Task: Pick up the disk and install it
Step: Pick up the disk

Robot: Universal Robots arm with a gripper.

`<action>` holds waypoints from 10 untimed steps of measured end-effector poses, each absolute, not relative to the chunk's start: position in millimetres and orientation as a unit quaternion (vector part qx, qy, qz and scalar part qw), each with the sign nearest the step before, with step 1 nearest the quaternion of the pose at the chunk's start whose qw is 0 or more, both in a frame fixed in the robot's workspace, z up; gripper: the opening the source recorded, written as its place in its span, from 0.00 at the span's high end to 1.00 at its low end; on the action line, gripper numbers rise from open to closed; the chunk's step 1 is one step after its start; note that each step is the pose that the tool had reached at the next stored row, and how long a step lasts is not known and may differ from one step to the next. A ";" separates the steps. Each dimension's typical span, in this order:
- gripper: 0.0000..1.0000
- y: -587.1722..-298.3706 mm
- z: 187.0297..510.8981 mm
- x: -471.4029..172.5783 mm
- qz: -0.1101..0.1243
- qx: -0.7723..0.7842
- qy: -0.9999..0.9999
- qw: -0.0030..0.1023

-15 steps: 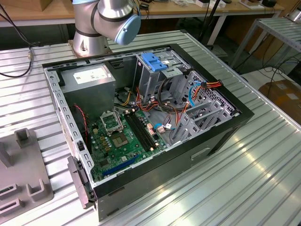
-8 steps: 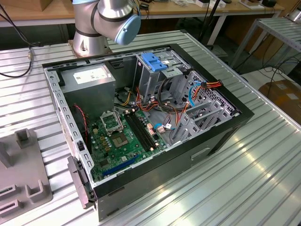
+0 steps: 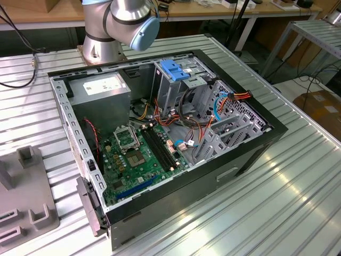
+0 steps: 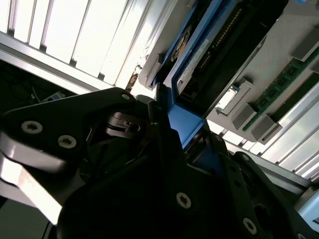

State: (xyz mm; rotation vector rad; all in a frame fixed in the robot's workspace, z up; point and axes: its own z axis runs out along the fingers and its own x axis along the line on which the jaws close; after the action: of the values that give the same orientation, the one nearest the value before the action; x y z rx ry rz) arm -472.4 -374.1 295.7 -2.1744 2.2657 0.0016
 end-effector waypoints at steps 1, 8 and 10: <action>0.63 -374.1 295.7 -472.4 0.001 -0.692 0.721 0.001; 0.63 -374.1 295.8 -472.3 0.000 -0.692 0.721 0.001; 0.63 -374.0 297.7 -472.3 0.000 -0.692 0.721 0.001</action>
State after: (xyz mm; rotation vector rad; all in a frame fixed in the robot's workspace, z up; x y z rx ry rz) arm -472.3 -374.0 297.7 -2.1742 2.2651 0.0013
